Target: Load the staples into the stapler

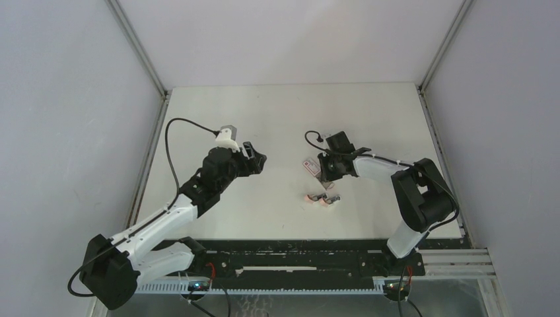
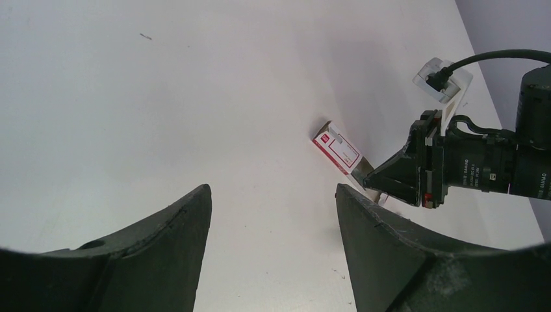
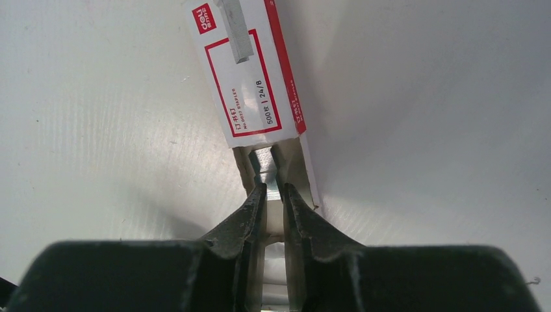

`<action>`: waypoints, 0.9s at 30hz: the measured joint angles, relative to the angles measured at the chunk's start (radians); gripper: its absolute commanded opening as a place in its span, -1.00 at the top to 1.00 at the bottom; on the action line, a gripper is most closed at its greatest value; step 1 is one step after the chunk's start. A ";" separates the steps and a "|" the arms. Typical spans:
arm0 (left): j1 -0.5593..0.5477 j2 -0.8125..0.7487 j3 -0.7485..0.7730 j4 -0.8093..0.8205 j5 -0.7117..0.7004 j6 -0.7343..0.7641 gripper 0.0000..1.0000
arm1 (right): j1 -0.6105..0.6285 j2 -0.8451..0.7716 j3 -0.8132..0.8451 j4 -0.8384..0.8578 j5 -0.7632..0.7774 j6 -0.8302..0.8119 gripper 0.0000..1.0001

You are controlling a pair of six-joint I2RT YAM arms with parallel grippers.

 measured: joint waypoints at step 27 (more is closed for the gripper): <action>0.000 -0.114 -0.001 -0.032 0.000 0.016 -0.49 | -0.108 -0.190 -0.046 0.008 -0.164 0.026 1.00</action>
